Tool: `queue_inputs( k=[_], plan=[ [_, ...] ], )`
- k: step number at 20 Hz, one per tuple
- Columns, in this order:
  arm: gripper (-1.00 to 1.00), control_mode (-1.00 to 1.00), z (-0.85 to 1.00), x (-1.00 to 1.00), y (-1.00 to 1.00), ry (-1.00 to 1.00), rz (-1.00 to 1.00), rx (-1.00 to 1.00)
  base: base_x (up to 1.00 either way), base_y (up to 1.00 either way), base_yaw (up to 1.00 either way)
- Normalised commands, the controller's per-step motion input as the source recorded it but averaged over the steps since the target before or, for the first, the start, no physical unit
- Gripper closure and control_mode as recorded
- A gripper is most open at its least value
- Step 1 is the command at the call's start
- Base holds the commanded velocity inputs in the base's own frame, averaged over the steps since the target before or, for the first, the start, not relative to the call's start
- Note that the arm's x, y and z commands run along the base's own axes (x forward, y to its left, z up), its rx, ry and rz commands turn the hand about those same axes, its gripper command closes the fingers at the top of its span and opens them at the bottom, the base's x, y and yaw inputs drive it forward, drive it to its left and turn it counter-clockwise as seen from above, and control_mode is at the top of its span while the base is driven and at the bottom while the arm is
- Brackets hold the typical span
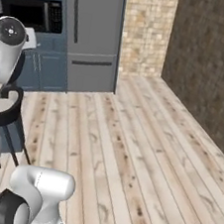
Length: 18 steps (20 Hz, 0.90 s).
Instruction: Take the cinnamon bottle from the cabinet and place it on the dining table, next to the plate with the cupcake. Then take the chocolate from the dining counter and place it on the cupcake plate.
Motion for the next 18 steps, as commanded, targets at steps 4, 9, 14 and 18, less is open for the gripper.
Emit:
queue_inputs(
  k=[4, 9, 14, 18],
  plan=[
    [1.00, 1.00, 0.00, 0.00, 0.00, 0.00, 0.00, 0.00, 0.88, -0.12, 0.09],
    [1.00, 1.00, 0.00, 0.00, 0.00, 0.00, 0.00, 0.00, 0.88, -0.09, 0.14],
    [1.00, 1.00, 0.00, 0.00, 0.00, 0.00, 0.00, 0.00, 0.82, -0.06, 0.25],
    [1.00, 1.00, 0.00, 0.00, 0.00, 0.00, 0.00, 0.00, 0.68, -0.02, 0.41]
  ],
)
